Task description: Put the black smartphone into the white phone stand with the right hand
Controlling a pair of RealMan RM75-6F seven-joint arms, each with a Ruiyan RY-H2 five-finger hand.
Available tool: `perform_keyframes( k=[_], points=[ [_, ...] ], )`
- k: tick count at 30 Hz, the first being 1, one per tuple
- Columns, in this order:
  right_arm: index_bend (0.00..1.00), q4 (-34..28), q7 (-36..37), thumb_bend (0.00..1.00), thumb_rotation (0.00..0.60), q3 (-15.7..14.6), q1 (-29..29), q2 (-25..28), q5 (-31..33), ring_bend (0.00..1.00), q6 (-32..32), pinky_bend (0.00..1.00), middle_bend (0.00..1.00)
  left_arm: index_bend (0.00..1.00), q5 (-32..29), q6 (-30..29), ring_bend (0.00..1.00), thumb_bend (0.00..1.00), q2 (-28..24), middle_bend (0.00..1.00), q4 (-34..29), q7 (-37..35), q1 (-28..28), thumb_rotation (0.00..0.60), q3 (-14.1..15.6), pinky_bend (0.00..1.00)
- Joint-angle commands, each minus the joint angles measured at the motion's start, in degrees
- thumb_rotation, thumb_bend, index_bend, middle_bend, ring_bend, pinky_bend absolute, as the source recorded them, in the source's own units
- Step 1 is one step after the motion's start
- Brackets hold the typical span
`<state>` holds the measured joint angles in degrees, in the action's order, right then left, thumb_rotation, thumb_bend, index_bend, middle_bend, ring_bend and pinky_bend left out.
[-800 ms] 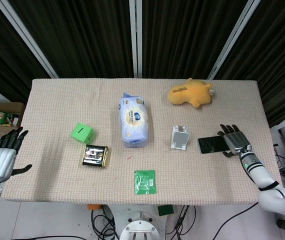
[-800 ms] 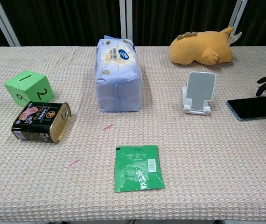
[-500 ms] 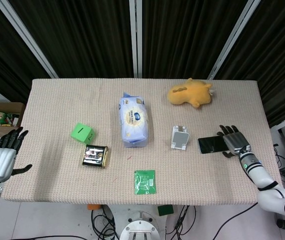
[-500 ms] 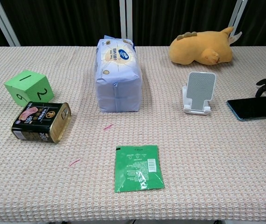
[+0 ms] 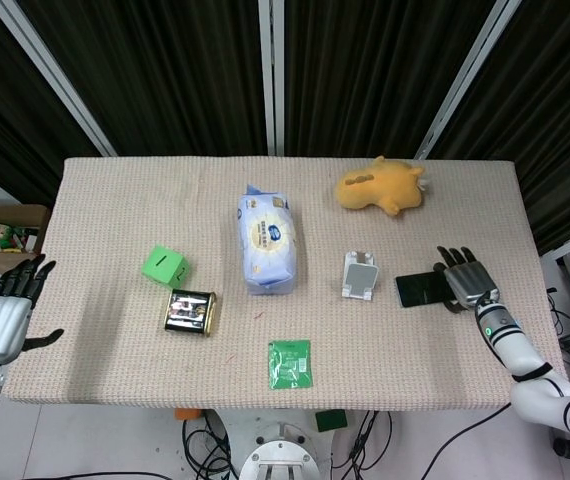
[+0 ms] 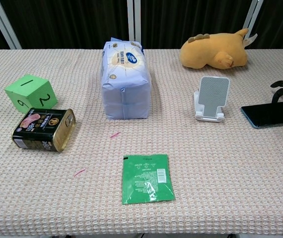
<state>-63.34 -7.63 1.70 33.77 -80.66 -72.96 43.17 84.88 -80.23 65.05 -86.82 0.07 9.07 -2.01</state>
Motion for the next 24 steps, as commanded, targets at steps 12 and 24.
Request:
perform_keyframes(
  k=[12,24],
  points=[
    [0.97,-2.0,5.3,0.51,0.6,0.3,-1.0,1.7,-3.1,0.01,3.1,0.0,0.21,0.04,0.4,-0.3,0.0,0.01,0.1,0.0,0.2,-0.5,-0.1,0.6,0.1,0.12],
    [0.93,-1.5,8.5,0.72,0.6,0.0,-1.6,1.2,-5.4,0.46,5.1,0.19,0.44,0.04,0.2,-0.3,0.0,0.01,0.2,0.0,1.0,-1.7,-0.3,0.6,0.2,0.13]
  ],
)
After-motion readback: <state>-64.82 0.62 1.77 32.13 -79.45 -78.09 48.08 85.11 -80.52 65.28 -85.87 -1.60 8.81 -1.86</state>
